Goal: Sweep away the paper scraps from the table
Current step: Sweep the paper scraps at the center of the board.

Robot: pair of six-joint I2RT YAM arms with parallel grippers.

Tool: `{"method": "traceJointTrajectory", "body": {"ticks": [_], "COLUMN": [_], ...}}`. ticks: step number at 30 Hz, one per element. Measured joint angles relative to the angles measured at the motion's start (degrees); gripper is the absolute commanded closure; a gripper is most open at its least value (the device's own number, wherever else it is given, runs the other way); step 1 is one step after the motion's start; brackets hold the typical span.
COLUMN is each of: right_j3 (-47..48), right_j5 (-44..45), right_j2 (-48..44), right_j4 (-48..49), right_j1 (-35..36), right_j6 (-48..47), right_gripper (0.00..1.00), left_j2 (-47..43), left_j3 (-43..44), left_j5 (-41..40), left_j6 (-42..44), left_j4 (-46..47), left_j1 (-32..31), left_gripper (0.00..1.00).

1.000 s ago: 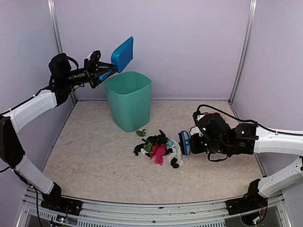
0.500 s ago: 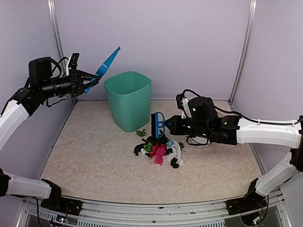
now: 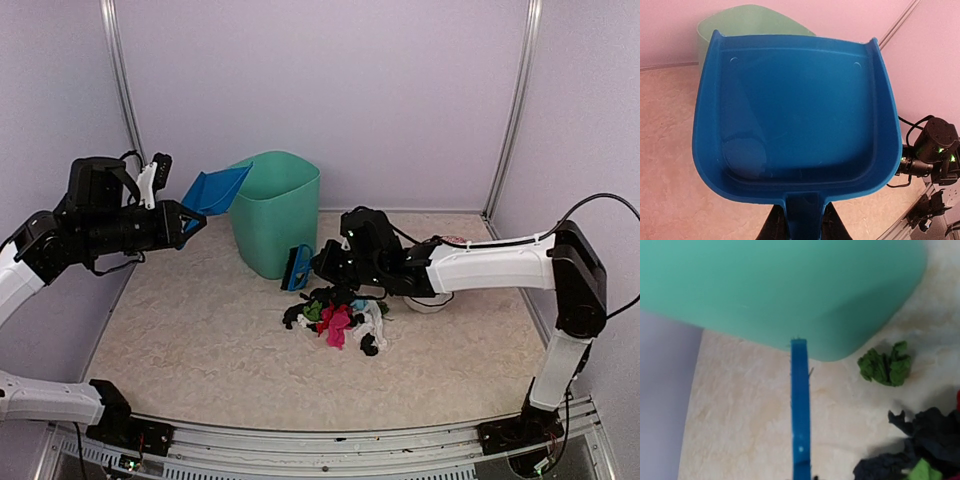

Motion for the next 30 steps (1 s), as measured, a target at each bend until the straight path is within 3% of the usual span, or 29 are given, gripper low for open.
{"method": "traceJointTrajectory", "body": {"ticks": [8, 19, 30], "right_j3": [8.6, 13.4, 5.8], "right_j5": [-0.2, -2.3, -5.7], "right_j2": [10.3, 17.6, 16.0], "right_j4": [-2.1, -4.2, -2.1], "right_j1": [-0.5, -2.0, -5.1], "right_j6": [7.9, 14.6, 20.3], "right_gripper": [1.00, 1.00, 1.00], "left_j2": [-2.6, -3.1, -1.3], "left_j3": [-2.8, -3.9, -4.0], "left_j5": [-8.2, -10.6, -11.8], "left_j6": [-0.3, -1.6, -2.0], "left_j4": [-3.4, -5.3, -5.3], "left_j1": [-5.6, -8.8, -11.0], "left_gripper": [1.00, 1.00, 1.00]}}
